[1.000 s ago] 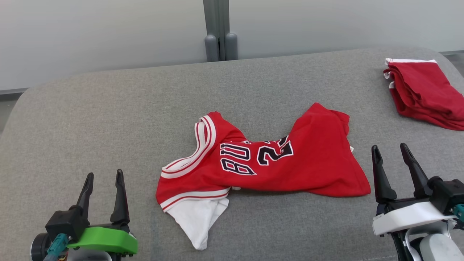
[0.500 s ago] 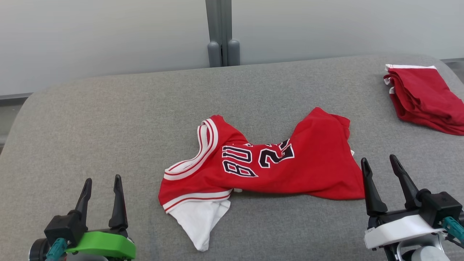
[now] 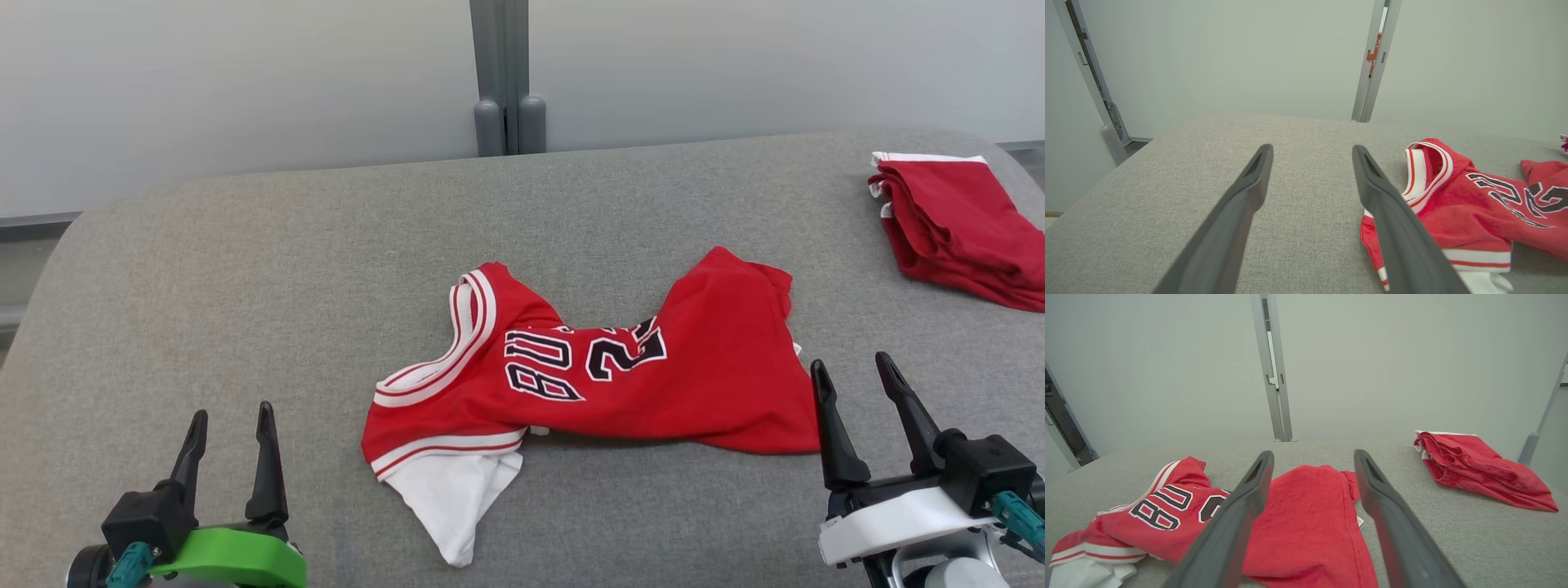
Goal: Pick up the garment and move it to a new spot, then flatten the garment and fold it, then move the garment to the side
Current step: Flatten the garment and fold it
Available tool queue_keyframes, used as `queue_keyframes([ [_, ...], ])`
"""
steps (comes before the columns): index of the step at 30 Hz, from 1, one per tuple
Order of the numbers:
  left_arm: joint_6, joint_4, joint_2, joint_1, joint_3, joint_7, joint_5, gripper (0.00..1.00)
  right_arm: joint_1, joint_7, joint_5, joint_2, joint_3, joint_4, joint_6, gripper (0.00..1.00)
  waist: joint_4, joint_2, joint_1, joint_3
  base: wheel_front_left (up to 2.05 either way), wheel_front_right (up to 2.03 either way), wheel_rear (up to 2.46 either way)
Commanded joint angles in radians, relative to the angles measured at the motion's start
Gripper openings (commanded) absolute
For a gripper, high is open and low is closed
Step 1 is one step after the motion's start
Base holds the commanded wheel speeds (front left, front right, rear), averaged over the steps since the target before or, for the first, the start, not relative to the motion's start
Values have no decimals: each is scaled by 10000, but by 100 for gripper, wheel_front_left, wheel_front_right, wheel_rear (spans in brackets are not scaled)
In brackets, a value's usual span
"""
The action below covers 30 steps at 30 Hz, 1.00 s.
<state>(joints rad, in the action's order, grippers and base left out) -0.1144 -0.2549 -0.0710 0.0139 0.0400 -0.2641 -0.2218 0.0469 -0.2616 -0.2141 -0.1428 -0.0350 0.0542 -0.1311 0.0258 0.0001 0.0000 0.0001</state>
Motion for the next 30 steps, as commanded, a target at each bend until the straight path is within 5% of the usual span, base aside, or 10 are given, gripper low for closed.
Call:
queue_keyframes([
  [1, 27, 7, -43, -144, 16, 2, 40, 100, 77, -43, 109, -13, 13, 14, 7, 100, -2, -1, 0, -6, 0, 0, 0],
  [17, 35, -48, -66, -191, -76, 2, 10, 100, 22, -41, 143, 6, 28, 106, 7, 100, 5, -1, 0, 6, 0, 0, 0],
  [30, -130, -1278, 25, -96, -1684, 200, 58, 100, -748, 19, 172, -219, 324, 1956, 7, 100, 56, -1, 0, 504, 0, 0, 0],
])
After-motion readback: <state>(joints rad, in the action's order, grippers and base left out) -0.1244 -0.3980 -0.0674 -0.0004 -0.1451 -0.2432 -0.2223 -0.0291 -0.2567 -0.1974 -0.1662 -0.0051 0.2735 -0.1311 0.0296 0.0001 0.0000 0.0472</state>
